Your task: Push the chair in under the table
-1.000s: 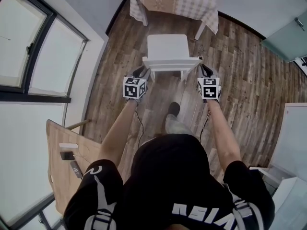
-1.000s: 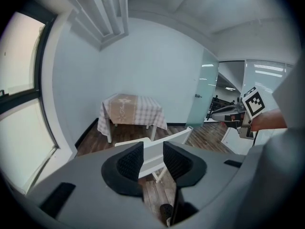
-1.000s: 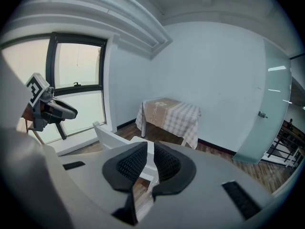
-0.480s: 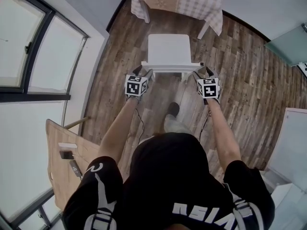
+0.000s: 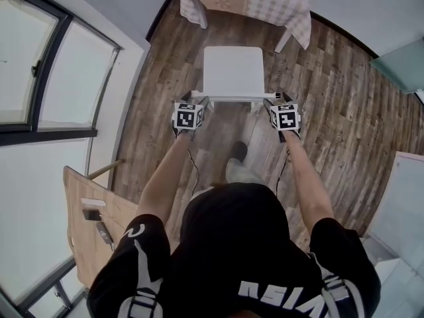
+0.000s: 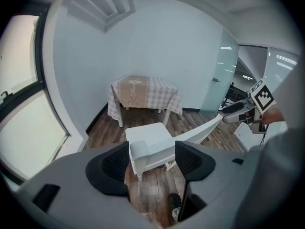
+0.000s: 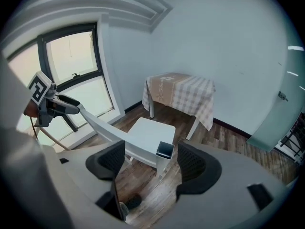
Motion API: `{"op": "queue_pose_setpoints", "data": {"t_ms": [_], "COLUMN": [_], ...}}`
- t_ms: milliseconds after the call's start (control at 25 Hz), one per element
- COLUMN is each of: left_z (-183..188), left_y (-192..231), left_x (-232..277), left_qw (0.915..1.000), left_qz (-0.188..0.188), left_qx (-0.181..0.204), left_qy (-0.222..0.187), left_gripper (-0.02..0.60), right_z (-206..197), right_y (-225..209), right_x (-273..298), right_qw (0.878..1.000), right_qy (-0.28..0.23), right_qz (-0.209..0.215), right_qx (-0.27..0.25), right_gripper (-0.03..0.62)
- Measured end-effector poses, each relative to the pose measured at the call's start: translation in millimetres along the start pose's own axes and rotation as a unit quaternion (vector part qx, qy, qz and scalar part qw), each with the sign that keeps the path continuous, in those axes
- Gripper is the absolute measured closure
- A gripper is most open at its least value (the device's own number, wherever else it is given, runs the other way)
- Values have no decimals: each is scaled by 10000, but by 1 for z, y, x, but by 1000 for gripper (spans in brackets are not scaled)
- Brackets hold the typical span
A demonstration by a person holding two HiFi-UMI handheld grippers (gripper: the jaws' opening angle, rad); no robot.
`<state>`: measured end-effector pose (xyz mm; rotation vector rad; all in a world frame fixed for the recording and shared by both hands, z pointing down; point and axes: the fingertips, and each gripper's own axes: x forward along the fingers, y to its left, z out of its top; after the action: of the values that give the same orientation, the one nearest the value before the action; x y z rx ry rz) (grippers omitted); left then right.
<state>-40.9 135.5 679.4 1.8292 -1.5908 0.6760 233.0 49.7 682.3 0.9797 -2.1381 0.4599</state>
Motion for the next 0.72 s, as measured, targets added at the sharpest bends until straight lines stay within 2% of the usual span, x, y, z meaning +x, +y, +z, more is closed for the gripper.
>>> {"op": "queue_pose_setpoints", "data": {"t_ms": [280,520,720], "left_z": [-2,-1,-3], "left_y": [1,2,1], "left_x": [16,20,21], "left_qw": [9998,9994,9990], "left_qz": [139,294,344], "left_qx": [8,-65,-169], "left_qy": [170,162,240], "left_gripper": [278,272,268], "right_z": [-5,-2,-4], "right_y": [-5,-3,-1], "right_x": [24,29,33], "right_qw": [9995,9988,9975], "right_qy": [160,172,253], "right_qz": [212,438,597], "right_qx": [146,153,288], "right_gripper": [237,229,198]}}
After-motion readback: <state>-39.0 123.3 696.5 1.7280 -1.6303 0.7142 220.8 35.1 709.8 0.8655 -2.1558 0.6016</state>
